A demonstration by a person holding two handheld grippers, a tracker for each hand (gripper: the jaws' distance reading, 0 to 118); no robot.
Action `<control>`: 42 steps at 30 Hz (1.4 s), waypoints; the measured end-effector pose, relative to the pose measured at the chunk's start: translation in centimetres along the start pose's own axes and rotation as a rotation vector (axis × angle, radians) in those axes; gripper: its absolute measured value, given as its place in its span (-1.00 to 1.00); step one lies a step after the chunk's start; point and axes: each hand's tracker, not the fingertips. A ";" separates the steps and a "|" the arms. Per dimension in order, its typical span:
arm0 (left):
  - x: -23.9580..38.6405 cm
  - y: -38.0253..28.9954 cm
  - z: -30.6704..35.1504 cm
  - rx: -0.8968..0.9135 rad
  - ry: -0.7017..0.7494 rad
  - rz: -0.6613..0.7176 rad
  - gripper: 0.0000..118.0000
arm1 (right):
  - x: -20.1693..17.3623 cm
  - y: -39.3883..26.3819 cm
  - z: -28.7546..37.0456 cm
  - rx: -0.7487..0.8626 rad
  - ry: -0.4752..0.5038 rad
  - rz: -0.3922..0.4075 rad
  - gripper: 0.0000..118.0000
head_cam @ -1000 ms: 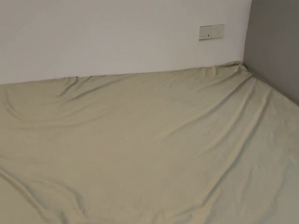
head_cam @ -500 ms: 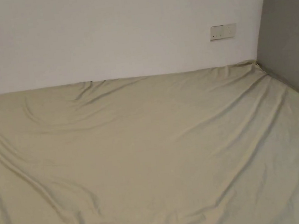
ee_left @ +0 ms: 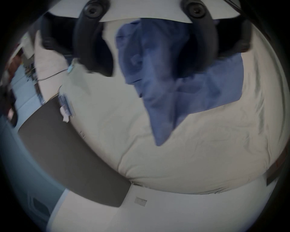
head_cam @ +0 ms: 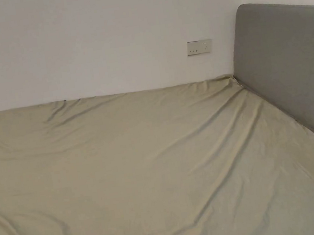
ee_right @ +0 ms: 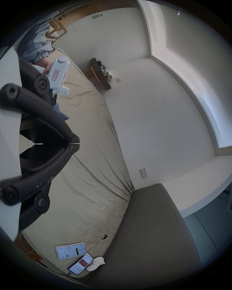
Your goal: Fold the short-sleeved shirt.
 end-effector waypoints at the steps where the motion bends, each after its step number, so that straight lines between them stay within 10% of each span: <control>1: -0.1 0.2 1.2 0.023 -0.010 0.015 0.77 | 0.1 -0.1 0.0 -0.002 0.002 -0.003 -0.99; 4: -0.1 0.5 5.6 0.218 0.082 -0.045 0.16 | 0.2 -0.3 -0.1 -0.004 0.008 -0.015 -0.99; 6: -0.2 0.0 6.8 0.334 0.255 -0.092 -0.98 | 0.0 -0.3 -0.3 -0.006 0.016 -0.024 -0.99; 9: -0.3 -1.2 5.8 0.332 0.428 -0.163 -1.00 | -0.2 -0.4 -0.5 -0.007 0.026 -0.024 -0.99; 22: 6.0 -5.1 -4.5 0.104 0.137 -0.277 -1.00 | -0.1 -1.0 -0.5 -0.045 0.006 -0.008 -0.99; 36: -10.5 -3.9 13.1 0.452 -0.086 0.389 -1.00 | -10.0 -4.7 -17.7 -0.540 0.268 0.272 -0.99; 42: -17.3 -7.3 14.2 0.413 -0.147 0.579 -1.00 | -10.3 -10.2 -24.5 -0.914 0.172 0.390 -0.99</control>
